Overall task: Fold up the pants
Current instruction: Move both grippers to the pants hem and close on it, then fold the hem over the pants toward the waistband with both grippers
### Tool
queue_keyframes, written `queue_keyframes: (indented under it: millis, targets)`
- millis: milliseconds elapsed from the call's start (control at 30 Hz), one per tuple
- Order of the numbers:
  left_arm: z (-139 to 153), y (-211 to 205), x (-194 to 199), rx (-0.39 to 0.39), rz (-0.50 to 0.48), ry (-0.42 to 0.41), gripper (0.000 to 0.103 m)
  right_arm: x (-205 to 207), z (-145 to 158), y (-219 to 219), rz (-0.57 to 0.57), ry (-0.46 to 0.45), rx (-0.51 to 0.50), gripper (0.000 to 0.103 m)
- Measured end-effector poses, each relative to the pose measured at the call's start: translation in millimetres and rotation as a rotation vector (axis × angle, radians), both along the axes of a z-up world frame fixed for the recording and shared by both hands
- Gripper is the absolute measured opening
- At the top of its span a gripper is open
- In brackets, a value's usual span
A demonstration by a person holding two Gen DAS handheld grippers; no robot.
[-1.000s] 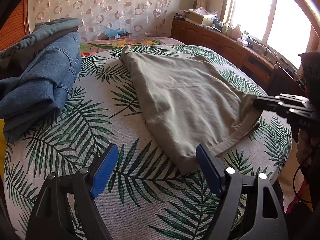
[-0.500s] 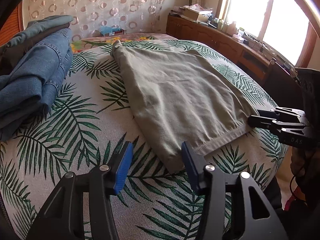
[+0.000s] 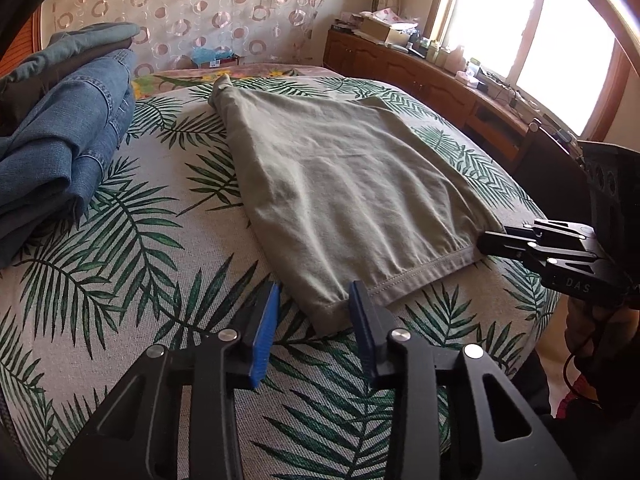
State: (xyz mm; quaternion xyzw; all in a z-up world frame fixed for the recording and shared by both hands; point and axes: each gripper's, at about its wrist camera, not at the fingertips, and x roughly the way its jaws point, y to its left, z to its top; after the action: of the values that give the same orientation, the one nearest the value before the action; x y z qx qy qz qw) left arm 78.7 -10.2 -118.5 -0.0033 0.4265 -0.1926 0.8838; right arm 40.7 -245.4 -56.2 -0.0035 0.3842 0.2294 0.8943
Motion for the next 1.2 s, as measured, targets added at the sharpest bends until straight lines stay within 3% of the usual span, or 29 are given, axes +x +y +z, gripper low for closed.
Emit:
queue_keyframes:
  millis: [333, 433, 533, 1200]
  targets:
    - [-1, -2, 0, -0.016, 0.015, 0.016, 0.035, -2, 0, 4, 0.0, -0.009, 0.01, 0.013]
    - [0, -4, -2, -0.041, -0.001, 0.018, 0.018, -2, 0, 3, 0.0, -0.006, 0.017, 0.012]
    - [6, -5, -6, -0.022, -0.003, -0.007, 0.011, -4, 3, 3, 0.003, -0.009, 0.025, 0.012]
    - [53, -1, -26, -0.059, -0.022, -0.109, 0.011, -22, 42, -10, 0.031, -0.087, 0.055, 0.012]
